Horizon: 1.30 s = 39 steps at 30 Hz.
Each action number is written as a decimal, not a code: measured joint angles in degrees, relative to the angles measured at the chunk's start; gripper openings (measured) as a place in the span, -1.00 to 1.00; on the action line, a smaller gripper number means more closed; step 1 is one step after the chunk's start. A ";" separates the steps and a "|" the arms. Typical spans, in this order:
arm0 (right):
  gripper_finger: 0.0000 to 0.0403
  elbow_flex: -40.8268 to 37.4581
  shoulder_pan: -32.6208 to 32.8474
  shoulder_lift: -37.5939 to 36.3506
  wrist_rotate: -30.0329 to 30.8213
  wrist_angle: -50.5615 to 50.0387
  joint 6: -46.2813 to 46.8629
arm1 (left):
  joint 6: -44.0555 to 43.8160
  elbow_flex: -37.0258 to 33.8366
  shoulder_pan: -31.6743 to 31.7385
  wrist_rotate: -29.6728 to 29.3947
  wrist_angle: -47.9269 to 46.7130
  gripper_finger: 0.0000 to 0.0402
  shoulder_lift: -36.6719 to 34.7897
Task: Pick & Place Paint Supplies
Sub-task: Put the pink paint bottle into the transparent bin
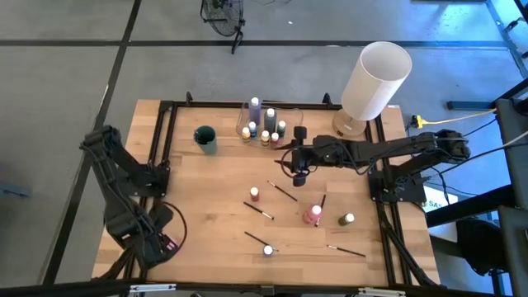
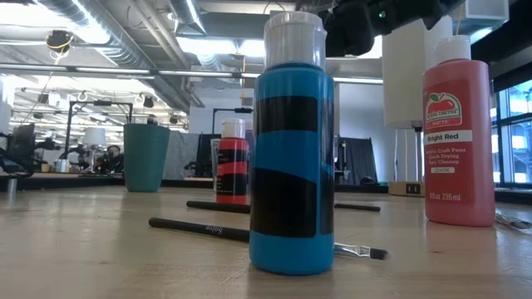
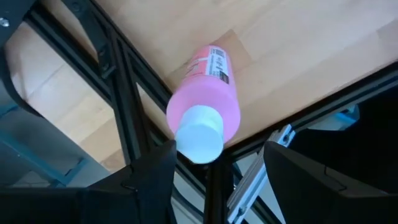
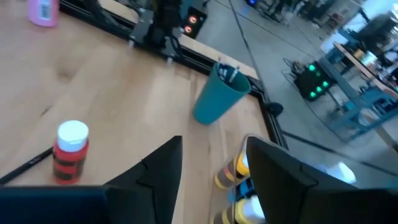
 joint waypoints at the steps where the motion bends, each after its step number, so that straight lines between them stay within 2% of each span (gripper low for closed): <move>1: -0.10 0.00 -0.22 0.00 -0.78 0.26 0.00 | 0.31 0.00 0.00 0.14 0.18 0.19 0.45; 8: -0.10 0.02 -1.10 0.00 -4.22 0.94 0.24 | 0.44 0.03 -0.22 0.50 -0.59 0.19 1.93; 27: -0.10 0.01 -1.08 0.00 -4.21 0.89 0.42 | 2.17 0.04 -0.20 -0.38 -2.51 0.19 1.93; 32: -0.10 0.00 -1.08 0.00 -4.21 0.84 0.42 | 2.95 0.04 -0.20 -3.09 -2.17 0.19 1.92; 39: -0.10 0.00 -1.08 0.00 -4.21 0.77 0.42 | 2.60 0.04 -0.20 -3.28 -1.98 0.19 1.89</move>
